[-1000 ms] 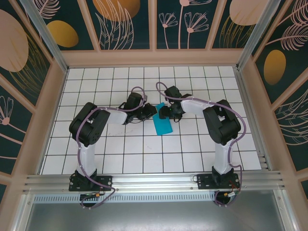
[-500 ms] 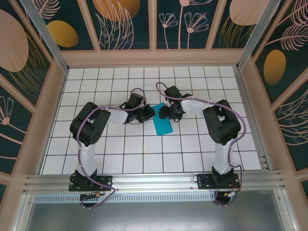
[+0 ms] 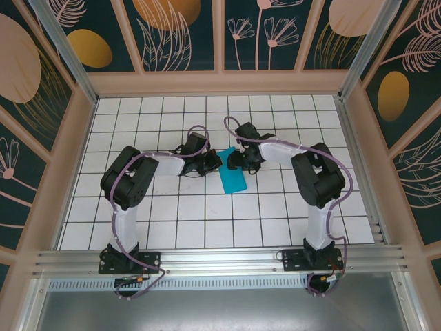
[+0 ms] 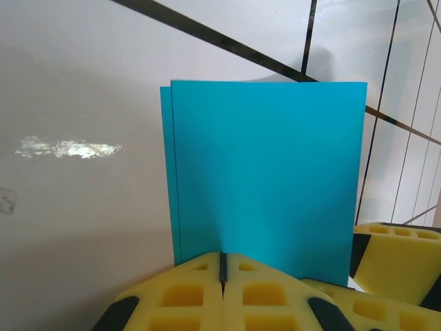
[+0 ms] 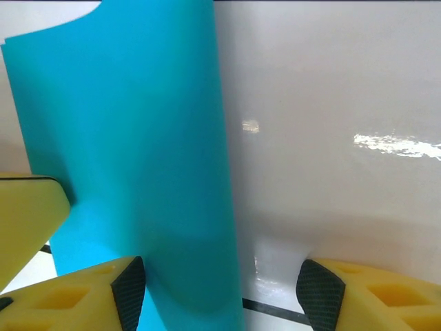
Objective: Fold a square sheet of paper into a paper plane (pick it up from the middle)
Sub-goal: Hold the square sheet of paper at the center of the table.
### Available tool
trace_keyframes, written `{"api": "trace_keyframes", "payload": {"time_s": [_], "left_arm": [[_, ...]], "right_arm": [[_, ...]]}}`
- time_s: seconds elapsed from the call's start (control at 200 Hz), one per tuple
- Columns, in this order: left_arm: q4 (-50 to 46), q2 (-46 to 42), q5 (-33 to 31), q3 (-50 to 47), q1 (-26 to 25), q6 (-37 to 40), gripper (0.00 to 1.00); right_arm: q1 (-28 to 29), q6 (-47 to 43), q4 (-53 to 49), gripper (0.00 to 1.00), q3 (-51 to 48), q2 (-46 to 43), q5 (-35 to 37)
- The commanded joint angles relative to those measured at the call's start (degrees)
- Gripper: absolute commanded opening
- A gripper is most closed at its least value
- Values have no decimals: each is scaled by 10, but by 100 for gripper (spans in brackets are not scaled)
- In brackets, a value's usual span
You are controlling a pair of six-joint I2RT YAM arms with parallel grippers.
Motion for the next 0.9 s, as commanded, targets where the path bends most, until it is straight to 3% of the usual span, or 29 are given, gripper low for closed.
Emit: {"api": "trace_keyframes", "payload": {"time_s": [0.0,0.17,0.375,0.485,0.575,0.691,0.896], "left_arm": [[-68,20,-48,-18,1,10,1],[-88,19,-69,-14,0,20,0],[-90,23,-77,-17,0,20,0],[-94,23,-83,-18,-1,19,0],[-97,24,-84,-17,-1,20,0],[-99,27,-86,-18,-1,19,0],[-105,29,-89,-15,-2,19,0]], "right_arm": [[6,34,25,67,-22,26,-15],[-2,32,3,70,-21,-50,28],[-3,10,56,65,-42,-107,-92],[-3,13,80,50,-46,-99,-149],[-3,15,81,31,-42,-83,-154],[-2,12,80,15,-31,-55,-164],[-24,5,79,8,-14,-10,-175]]}}
